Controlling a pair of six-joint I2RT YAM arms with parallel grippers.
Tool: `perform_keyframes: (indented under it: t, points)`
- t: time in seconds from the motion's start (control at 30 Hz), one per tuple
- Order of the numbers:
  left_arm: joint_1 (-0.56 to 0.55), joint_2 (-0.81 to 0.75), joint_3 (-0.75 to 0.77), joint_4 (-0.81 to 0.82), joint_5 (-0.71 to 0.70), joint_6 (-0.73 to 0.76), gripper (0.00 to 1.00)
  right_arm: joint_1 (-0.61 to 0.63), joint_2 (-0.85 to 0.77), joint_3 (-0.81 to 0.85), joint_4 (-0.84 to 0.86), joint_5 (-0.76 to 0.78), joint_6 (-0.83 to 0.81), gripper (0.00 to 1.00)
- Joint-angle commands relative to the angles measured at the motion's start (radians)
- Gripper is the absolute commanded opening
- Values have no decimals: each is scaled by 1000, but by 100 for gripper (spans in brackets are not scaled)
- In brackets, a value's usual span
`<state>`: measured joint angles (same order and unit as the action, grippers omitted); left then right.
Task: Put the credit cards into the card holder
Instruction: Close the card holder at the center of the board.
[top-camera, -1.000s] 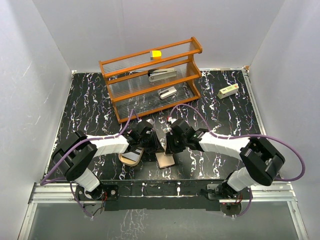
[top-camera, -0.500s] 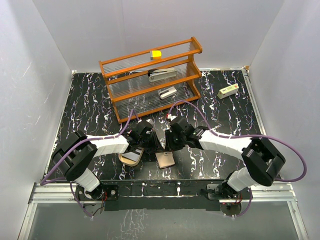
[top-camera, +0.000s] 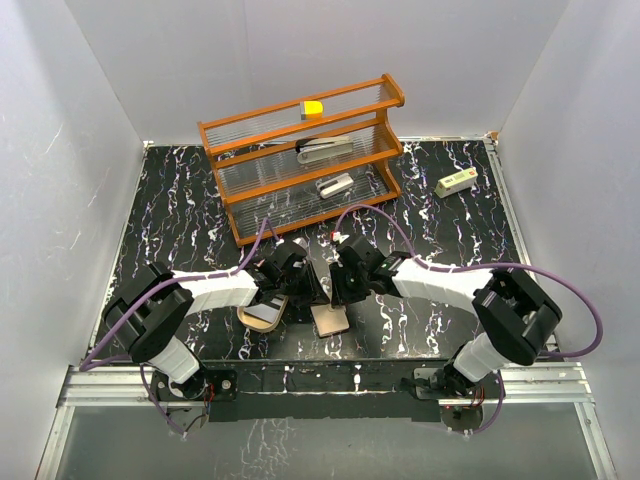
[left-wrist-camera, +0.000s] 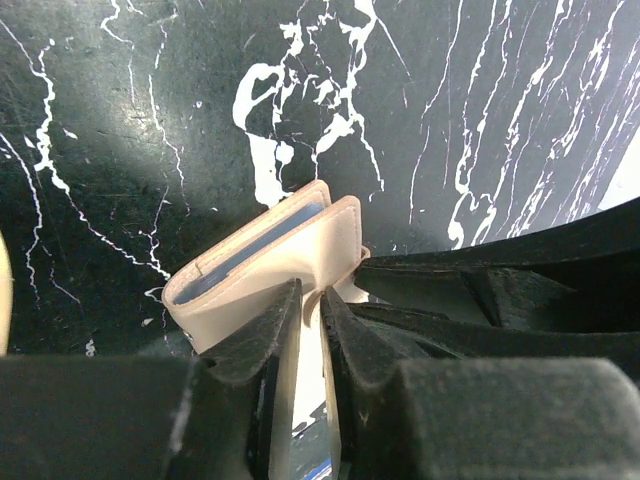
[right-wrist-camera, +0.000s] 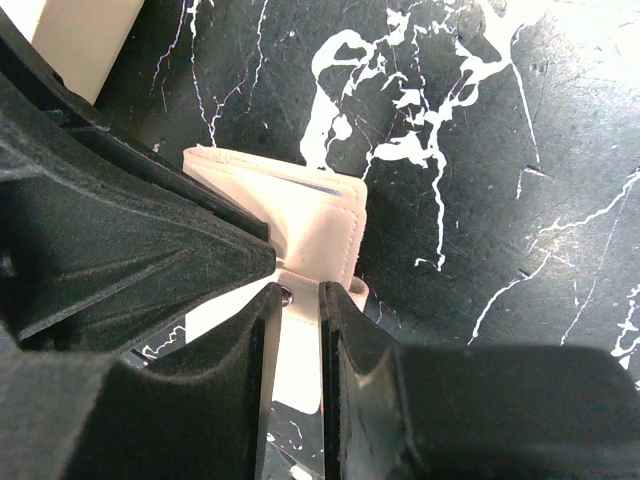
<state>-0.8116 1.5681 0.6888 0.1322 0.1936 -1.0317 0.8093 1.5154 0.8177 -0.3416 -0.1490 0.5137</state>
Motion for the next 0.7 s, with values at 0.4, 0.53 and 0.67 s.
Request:
perform_keyframes:
  t: [0.4,0.53,0.67]
  points:
    - [-4,19,-28,-122,-66,27,8,2,-66,28,-5,-6,1,20]
    - [-4,20,-29,-121,-65,26,8,2,-44,47,-13,25,3,23]
    - [-4,29,-36,-119,-69,22,7,2,-9,64,-14,30,-6,23]
